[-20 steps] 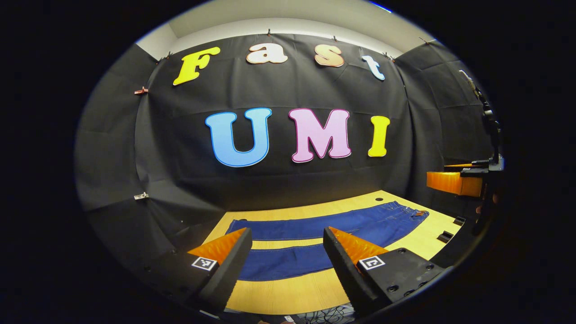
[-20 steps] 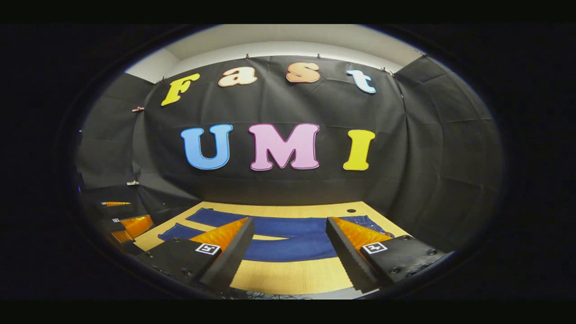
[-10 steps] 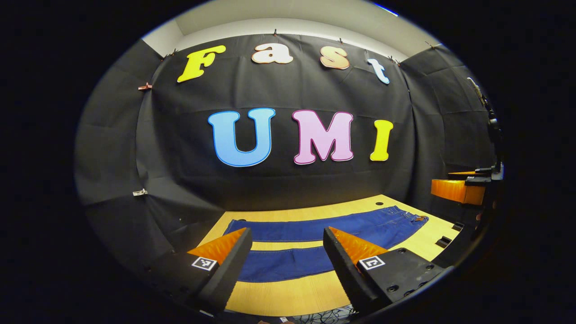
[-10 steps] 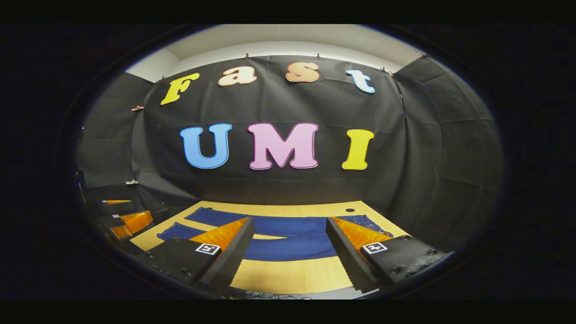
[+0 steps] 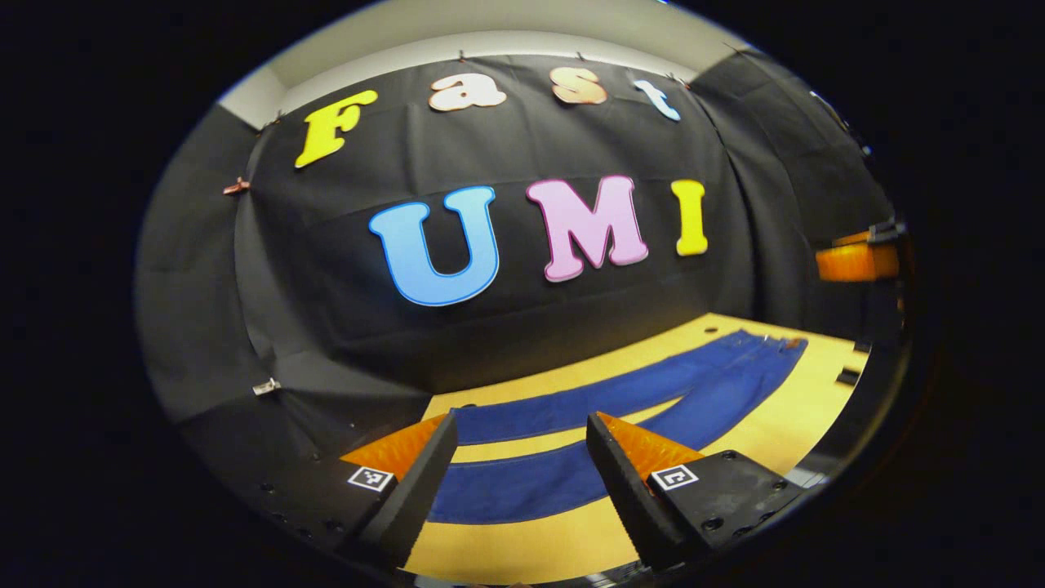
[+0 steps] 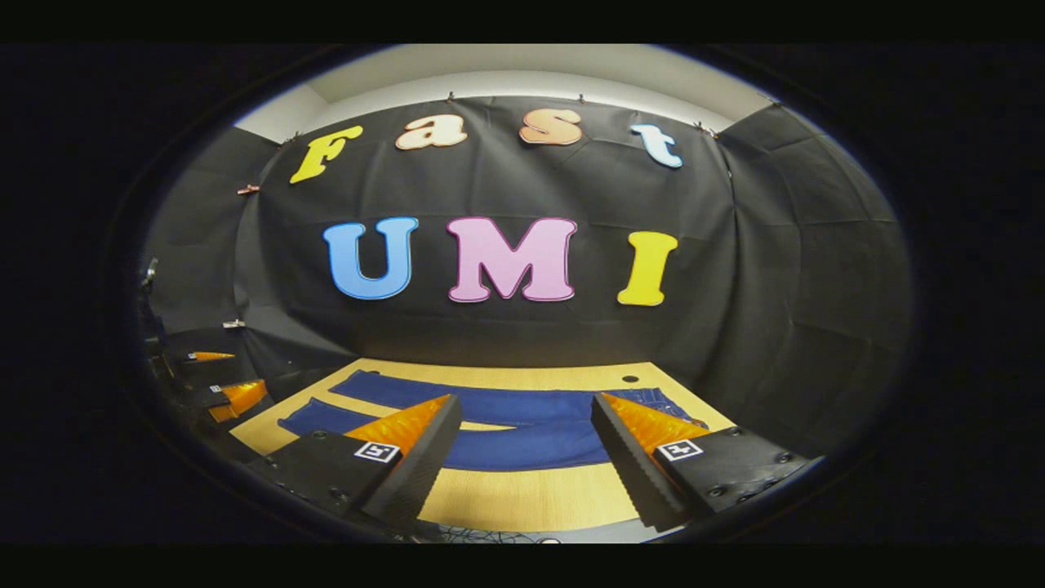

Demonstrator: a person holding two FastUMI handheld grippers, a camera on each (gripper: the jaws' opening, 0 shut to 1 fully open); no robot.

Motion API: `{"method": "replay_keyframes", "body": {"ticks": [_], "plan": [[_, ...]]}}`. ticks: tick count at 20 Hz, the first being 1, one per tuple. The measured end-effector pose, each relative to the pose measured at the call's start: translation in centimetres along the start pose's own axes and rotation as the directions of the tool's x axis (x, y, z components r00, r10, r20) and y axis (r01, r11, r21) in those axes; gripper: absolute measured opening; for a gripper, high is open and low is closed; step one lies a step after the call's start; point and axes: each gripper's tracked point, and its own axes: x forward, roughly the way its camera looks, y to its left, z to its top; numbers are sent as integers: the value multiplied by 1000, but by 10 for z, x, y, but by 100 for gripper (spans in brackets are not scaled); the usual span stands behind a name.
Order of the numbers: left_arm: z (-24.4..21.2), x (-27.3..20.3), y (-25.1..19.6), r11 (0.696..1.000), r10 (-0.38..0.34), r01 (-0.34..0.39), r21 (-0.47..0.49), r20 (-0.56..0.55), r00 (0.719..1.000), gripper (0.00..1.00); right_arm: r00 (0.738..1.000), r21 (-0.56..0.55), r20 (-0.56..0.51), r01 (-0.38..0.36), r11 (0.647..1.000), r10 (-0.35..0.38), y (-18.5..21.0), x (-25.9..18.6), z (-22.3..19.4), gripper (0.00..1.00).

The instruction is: Grasp the waist and the cuffs of the jeans and fold them to make the two legs overlap; first hold the waist and fold one-third of the jeans toward the cuffs, then hold the cuffs and fold the remaining one-third in the same direction to finish folding.

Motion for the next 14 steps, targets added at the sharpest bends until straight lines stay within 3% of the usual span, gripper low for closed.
{"method": "replay_keyframes", "body": {"ticks": [4, 7, 10, 14], "plan": [[-84, 26, 45, 977, -49, 81, 198, -161, 986, 98, 1000, -22, -29, 10, 1000, -11, -2, 5, -6, 98], [-142, 44, 79, 922, -67, 170, 349, -288, 955, 98, 998, -26, -57, 19, 999, -20, -3, 9, -13, 98], [-194, 66, 100, 832, -84, 285, 476, -400, 913, 98, 995, -40, -95, 20, 999, -24, 0, 13, -25, 98], [-249, 86, 109, 673, -131, 479, 564, -546, 828, 98, 993, -58, -106, 37, 998, -43, -3, 12, -24, 97]]}}
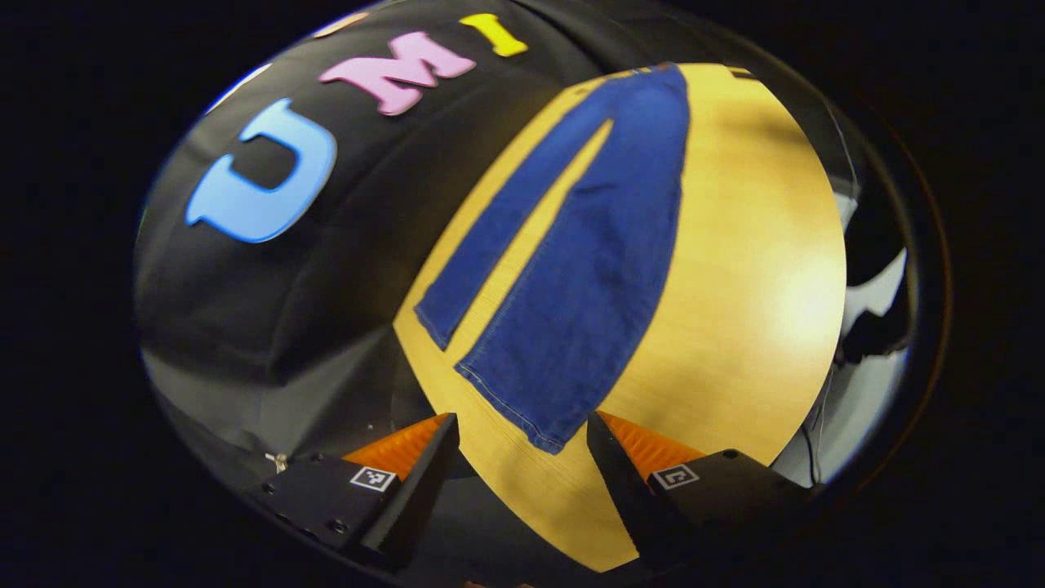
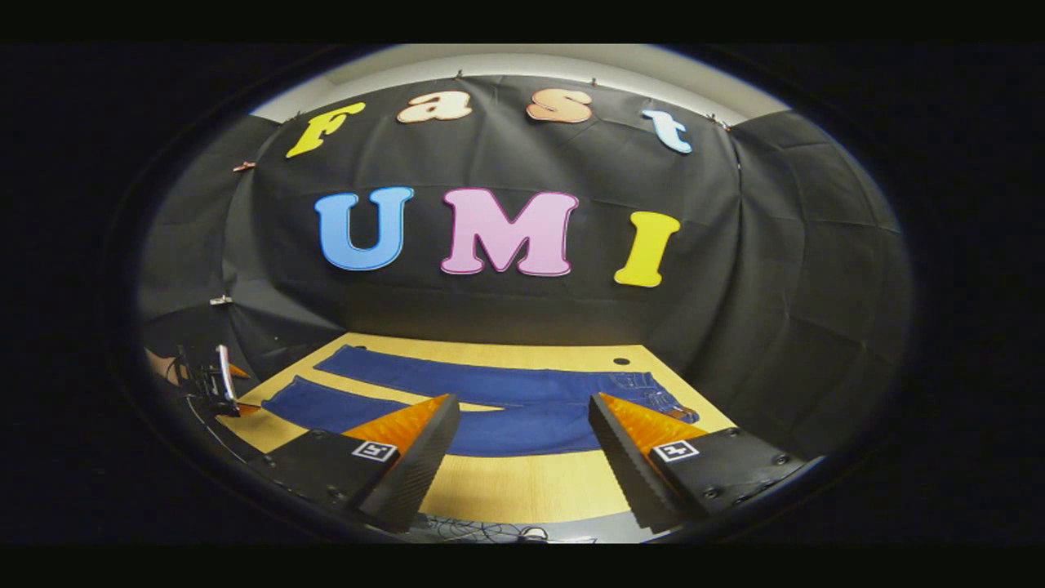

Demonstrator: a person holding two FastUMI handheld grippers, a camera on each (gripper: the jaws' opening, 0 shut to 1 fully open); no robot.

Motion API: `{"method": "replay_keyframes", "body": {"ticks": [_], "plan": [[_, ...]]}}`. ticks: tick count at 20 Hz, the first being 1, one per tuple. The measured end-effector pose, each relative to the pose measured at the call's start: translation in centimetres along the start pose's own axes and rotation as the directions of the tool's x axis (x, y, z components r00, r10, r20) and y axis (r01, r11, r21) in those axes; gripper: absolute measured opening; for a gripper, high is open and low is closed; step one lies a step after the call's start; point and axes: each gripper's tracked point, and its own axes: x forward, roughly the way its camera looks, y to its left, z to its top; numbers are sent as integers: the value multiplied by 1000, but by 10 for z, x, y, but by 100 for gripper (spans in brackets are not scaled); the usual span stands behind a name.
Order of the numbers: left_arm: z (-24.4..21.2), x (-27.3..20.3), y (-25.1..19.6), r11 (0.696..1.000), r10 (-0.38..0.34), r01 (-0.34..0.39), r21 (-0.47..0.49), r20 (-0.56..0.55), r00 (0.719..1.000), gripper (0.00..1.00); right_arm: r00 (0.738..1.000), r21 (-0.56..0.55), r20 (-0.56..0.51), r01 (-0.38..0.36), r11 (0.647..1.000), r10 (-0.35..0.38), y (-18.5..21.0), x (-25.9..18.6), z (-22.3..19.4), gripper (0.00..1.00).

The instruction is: Grasp the waist and the cuffs of the jeans and fold them to make the two legs overlap; first hold the waist and fold one-third of the jeans toward the cuffs, then hold the cuffs and fold the remaining one-third in the same direction to finish folding.

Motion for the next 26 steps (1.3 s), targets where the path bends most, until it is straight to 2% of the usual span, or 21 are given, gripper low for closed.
{"method": "replay_keyframes", "body": {"ticks": [2, 4, 6, 7, 8, 9, 13, 14, 15, 16, 17, 19, 20, 21, 23, 24, 26], "plan": [[-19, 19, -1, 996, -36, 41, 81, -56, 998, 98, 1000, -12, -6, 17, 1000, -17, -7, 0, -1, 97], [-22, 28, -4, 991, -58, 66, 119, -67, 996, 98, 999, -16, -11, 45, 999, -45, -16, -3, -3, 97], [-24, 31, -15, 976, -108, 124, 177, -94, 990, 98, 997, -12, -26, 70, 997, -71, -25, -5, -8, 95], [-21, 35, -14, 967, -102, 121, 225, -92, 991, 98, 996, -10, -35, 83, 997, -83, -29, -6, -12, 94], [-21, 39, -11, 960, -95, 116, 256, -92, 991, 90, 995, -6, -42, 95, 995, -95, -33, -7, -14, 97], [-19, 44, -9, 955, -102, 125, 268, -98, 990, 89, 993, -2, -45, 105, 994, -105, -36, -8, -16, 97], [-23, 51, -15, 944, -196, 233, 234, -169, 966, 80, 990, -1, -65, 122, 993, -122, -42, -13, -26, 97], [-22, 51, -18, 941, -221, 258, 219, -182, 958, 72, 990, -1, -67, 123, 992, -123, -43, -14, -28, 97], [-22, 50, -18, 938, -242, 281, 203, -195, 950, 73, 990, -3, -73, 122, 992, -122, -43, -16, -31, 97], [-24, 49, -20, 936, -263, 301, 183, -207, 942, 66, 989, -9, -80, 120, 993, -121, -42, -17, -34, 97], [-24, 47, -23, 936, -277, 314, 159, -218, 936, 64, 989, -15, -85, 118, 993, -119, -42, -18, -37, 97], [-24, 44, -28, 941, -278, 311, 132, -219, 935, 48, 988, -23, -99, 113, 993, -115, -42, -19, -42, 97], [-23, 46, -26, 946, -269, 299, 122, -214, 939, 48, 988, -23, -104, 111, 994, -113, -41, -19, -43, 97], [-22, 49, -28, 951, -259, 286, 117, -205, 944, 37, 988, -25, -108, 108, 994, -110, -41, -19, -45, 97], [-23, 53, -26, 961, -224, 250, 122, -198, 954, 33, 988, -35, -112, 102, 994, -105, -42, -16, -47, 97], [-23, 51, -25, 965, -209, 234, 116, -194, 959, 18, 989, -46, -108, 100, 994, -105, -44, -15, -46, 97], [-21, 55, -24, 978, -167, 186, 95, -179, 970, 14, 989, -74, -96, 105, 992, -112, -54, -7, -43, 97]]}}
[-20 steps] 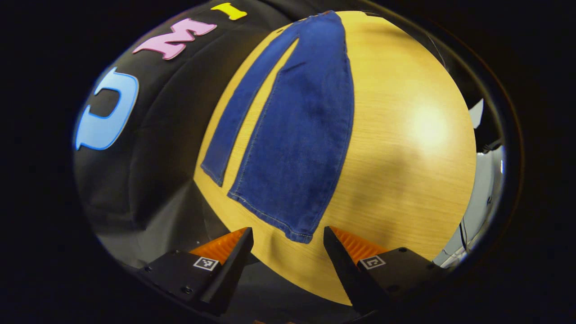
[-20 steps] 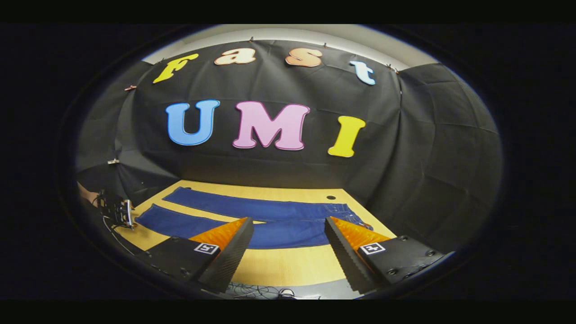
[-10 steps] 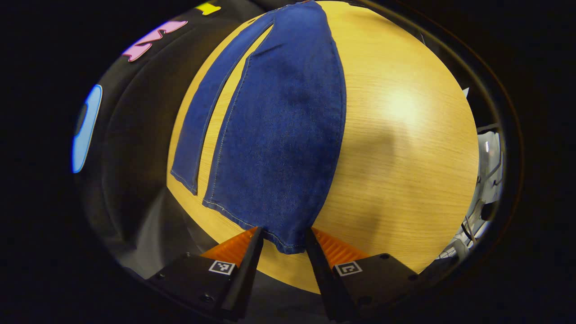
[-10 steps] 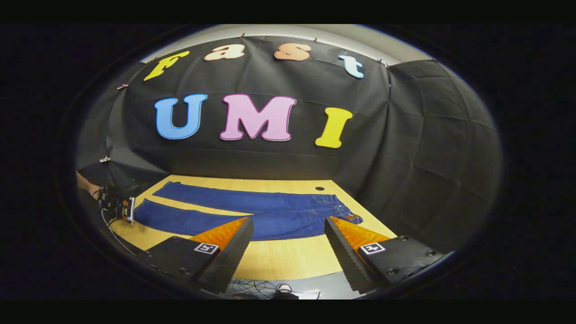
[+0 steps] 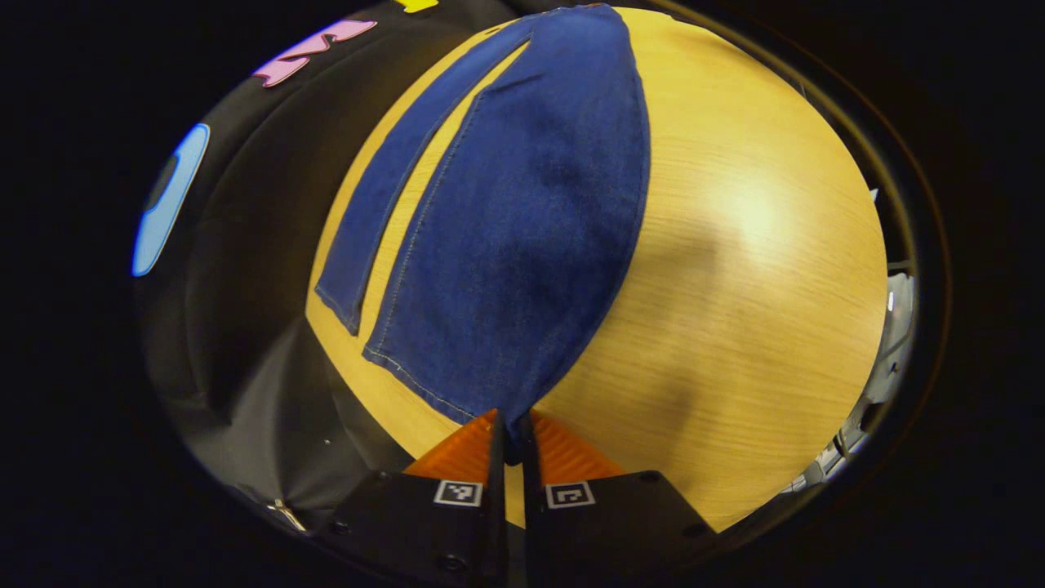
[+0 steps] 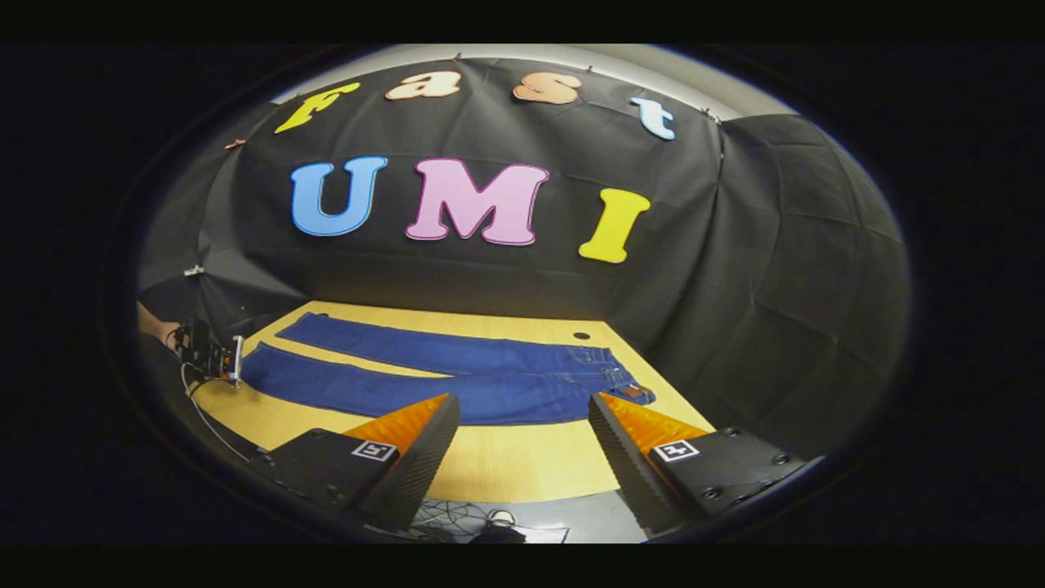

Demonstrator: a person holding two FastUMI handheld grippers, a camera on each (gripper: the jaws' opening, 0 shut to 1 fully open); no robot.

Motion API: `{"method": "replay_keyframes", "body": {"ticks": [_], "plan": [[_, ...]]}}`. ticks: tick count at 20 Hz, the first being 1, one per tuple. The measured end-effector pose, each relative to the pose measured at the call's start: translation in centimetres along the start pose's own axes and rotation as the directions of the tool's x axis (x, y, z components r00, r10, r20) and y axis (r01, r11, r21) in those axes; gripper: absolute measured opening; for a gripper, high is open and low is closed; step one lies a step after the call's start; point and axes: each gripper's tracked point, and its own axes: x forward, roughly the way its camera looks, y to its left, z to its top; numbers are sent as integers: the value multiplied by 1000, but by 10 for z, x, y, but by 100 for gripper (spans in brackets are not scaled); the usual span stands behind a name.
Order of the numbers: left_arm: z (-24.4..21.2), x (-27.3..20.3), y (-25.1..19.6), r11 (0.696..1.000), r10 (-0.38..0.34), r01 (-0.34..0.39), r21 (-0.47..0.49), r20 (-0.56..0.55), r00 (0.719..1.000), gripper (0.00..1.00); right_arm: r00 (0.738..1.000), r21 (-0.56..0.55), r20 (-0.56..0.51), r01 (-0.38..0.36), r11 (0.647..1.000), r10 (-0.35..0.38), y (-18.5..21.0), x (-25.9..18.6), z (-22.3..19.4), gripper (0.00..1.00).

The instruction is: Grasp the waist and the cuffs of the jeans and fold them to make the two legs overlap; first hold the waist and fold one-third of the jeans toward the cuffs, then hold the cuffs and fold the remaining one-third in the same direction to finish folding.

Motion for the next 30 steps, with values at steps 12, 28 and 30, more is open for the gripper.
{"method": "replay_keyframes", "body": {"ticks": [12, 28, 30], "plan": [[6, -3, -2, 992, 30, -30, -126, -3, 1000, 6, 1000, -361, -9, -1, 933, -3, -123, 109, 1, 97], [8, -5, -1, 965, 58, -81, -249, -95, 994, 6, 885, -780, -450, -454, 431, 119, -233, 282, -171, 96], [9, -4, -1, 965, 59, -84, -248, -107, 992, 6, 868, -787, -485, -488, 378, 109, -241, 293, -192, 97]]}}
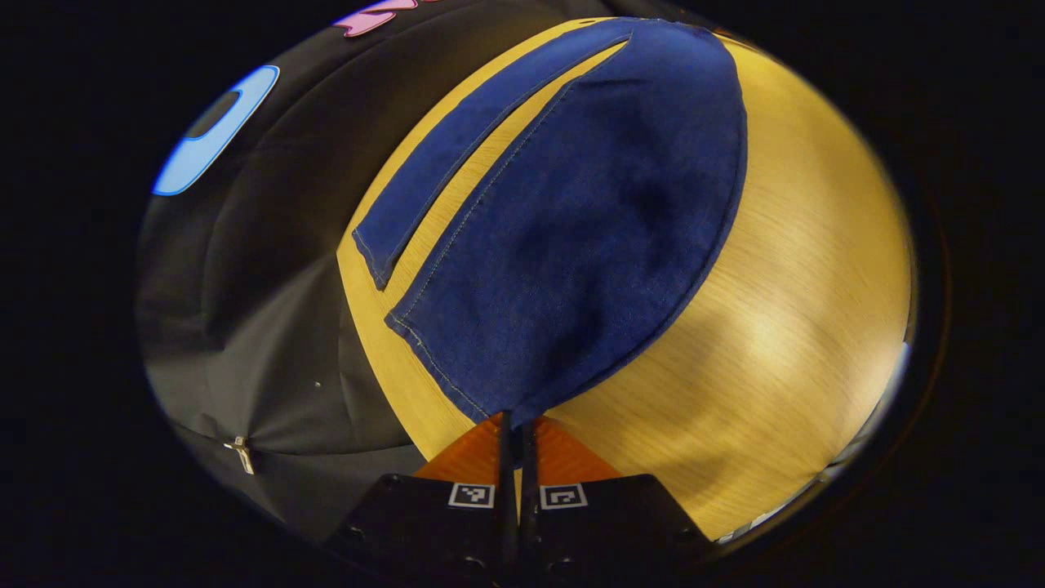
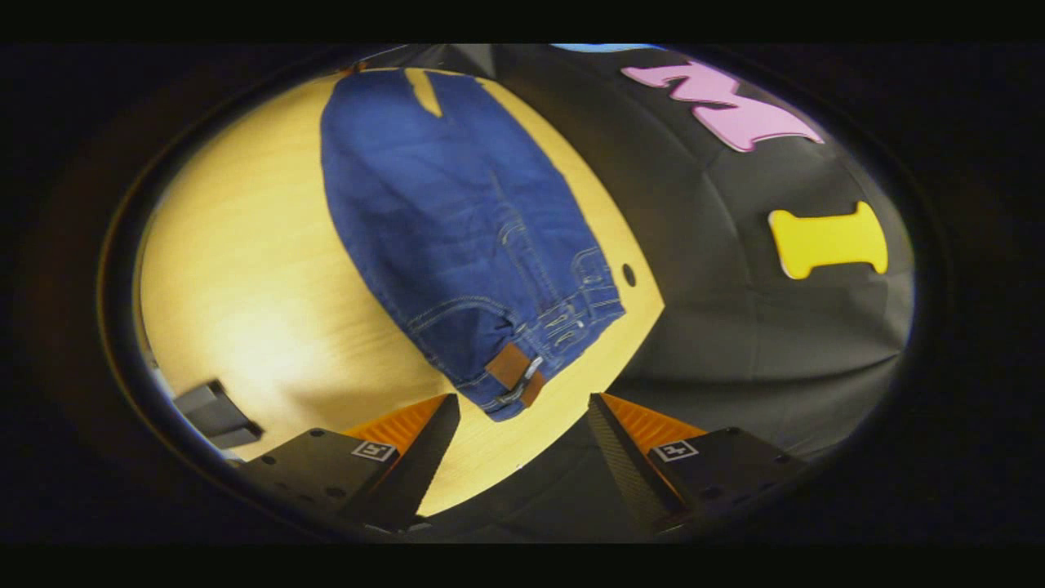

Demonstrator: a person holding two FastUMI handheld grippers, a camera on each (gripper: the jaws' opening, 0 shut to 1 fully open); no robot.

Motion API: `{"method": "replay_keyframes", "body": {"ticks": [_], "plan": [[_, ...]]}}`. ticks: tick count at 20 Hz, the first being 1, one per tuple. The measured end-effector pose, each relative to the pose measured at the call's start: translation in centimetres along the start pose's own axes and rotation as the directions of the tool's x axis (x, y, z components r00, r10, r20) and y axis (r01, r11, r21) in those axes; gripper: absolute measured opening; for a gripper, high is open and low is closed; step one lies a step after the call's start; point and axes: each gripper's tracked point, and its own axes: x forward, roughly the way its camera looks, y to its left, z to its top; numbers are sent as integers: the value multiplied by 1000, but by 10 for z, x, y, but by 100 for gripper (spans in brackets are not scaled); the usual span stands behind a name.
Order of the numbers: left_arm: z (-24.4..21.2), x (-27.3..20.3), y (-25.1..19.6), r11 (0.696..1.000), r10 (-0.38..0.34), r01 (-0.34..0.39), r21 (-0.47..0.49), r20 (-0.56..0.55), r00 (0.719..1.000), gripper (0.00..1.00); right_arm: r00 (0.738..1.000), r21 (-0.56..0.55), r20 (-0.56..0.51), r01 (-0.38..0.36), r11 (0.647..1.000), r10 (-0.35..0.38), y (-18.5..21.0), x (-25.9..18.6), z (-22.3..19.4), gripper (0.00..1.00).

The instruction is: Grasp the waist and the cuffs of the jeans and fold them to make the two legs overlap; first hold the waist and fold one-third of the jeans toward the cuffs, then hold the cuffs and fold the remaining one-third in the same direction to finish folding.

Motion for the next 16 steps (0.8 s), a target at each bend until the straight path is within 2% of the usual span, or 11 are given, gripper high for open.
{"method": "replay_keyframes", "body": {"ticks": [1, 2, 3, 4, 6, 7, 10, 11, 14, 15, 16], "plan": [[1, 1, 0, 1000, 4, -4, 2, -6, 1000, 6, 1000, -17, -8, -19, 1000, 19, 5, 8, -4, 97], [0, -1, 0, 1000, 7, -7, -2, -9, 1000, 1, 999, -32, -16, -36, 999, 35, 9, 16, -8, 97], [0, 0, 0, 1000, 11, -11, -9, -13, 1000, 6, 999, -53, -19, -43, 998, 42, 10, 23, -10, 97], [0, 1, 2, 1000, 14, -14, -17, -18, 1000, 6, 1000, -77, 2, -29, 997, 29, 5, 26, -2, 97], [0, 2, 1, 999, 21, -22, -24, -27, 999, 6, 1000, -115, 22, -18, 993, 21, 4, 33, 0, 87], [1, 1, 1, 999, 27, -28, -26, -29, 999, 6, 999, -142, 31, -9, 990, 13, 3, 38, 3, 91], [0, 2, 3, 998, 46, -47, -38, -37, 998, 6, 998, -211, 57, 28, 977, -16, 3, 50, 15, 89], [0, 2, 3, 998, 52, -54, -44, -42, 998, 6, 999, -219, 54, 13, 976, -1, 8, 56, 15, 79], [0, 2, 3, 997, 62, -65, -43, -64, 996, 6, 997, -279, 65, 58, 958, -42, 6, 66, 19, 27], [0, 3, 3, 997, 63, -66, -41, -72, 995, 6, 996, -283, 69, 69, 957, -52, 5, 65, 17, 18], [0, 3, 4, 997, 65, -68, -43, -77, 995, 6, 997, -268, 75, 55, 962, -36, 6, 60, 19, 13]]}}
